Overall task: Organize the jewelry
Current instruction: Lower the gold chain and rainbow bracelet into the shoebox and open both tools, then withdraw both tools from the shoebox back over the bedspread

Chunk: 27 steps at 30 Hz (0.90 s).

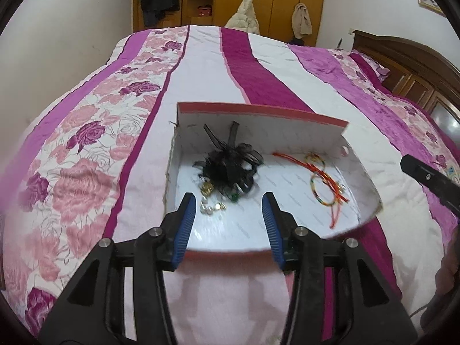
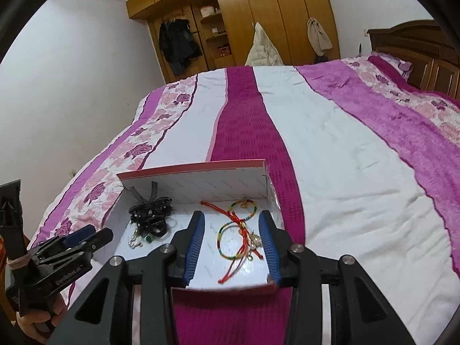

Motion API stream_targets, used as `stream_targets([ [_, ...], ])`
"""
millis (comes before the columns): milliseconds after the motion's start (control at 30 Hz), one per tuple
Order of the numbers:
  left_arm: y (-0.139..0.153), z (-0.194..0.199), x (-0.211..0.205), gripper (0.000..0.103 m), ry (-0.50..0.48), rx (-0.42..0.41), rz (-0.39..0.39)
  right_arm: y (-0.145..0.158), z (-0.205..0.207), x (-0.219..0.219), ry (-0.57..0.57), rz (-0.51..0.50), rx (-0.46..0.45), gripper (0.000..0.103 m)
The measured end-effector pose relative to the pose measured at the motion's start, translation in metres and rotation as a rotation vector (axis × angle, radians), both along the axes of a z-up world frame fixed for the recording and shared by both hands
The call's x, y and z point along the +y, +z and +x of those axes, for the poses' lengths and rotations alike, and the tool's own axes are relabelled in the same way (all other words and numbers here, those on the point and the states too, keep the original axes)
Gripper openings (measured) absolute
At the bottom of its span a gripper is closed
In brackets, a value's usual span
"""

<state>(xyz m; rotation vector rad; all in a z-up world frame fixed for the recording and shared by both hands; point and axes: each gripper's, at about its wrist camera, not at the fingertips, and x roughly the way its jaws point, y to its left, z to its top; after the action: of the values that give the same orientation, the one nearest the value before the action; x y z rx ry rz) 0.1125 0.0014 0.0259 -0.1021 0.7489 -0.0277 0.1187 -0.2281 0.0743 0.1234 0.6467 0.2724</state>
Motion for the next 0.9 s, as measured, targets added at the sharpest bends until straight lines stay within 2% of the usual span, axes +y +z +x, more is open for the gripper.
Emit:
stream_targets([
  [233, -0.009, -0.02, -0.011, 0.04, -0.058, 0.066, -0.079, 0.005, -0.036, -0.014, -0.021, -0.009, 0.008, 0.042],
  [533, -0.024, -0.032, -0.031, 0.04, -0.103, 0.118, -0.086, -0.013, -0.072, -0.034, -0.05, -0.018, 0.052, 0.046],
  [667, -0.035, -0.031, -0.042, 0.039, -0.126, 0.145, -0.055, -0.025, -0.081, -0.04, -0.062, -0.048, 0.073, 0.047],
  [900, -0.054, -0.025, -0.054, 0.032, -0.146, 0.191, -0.028, -0.045, -0.09, -0.059, -0.095, -0.029, 0.123, 0.047],
])
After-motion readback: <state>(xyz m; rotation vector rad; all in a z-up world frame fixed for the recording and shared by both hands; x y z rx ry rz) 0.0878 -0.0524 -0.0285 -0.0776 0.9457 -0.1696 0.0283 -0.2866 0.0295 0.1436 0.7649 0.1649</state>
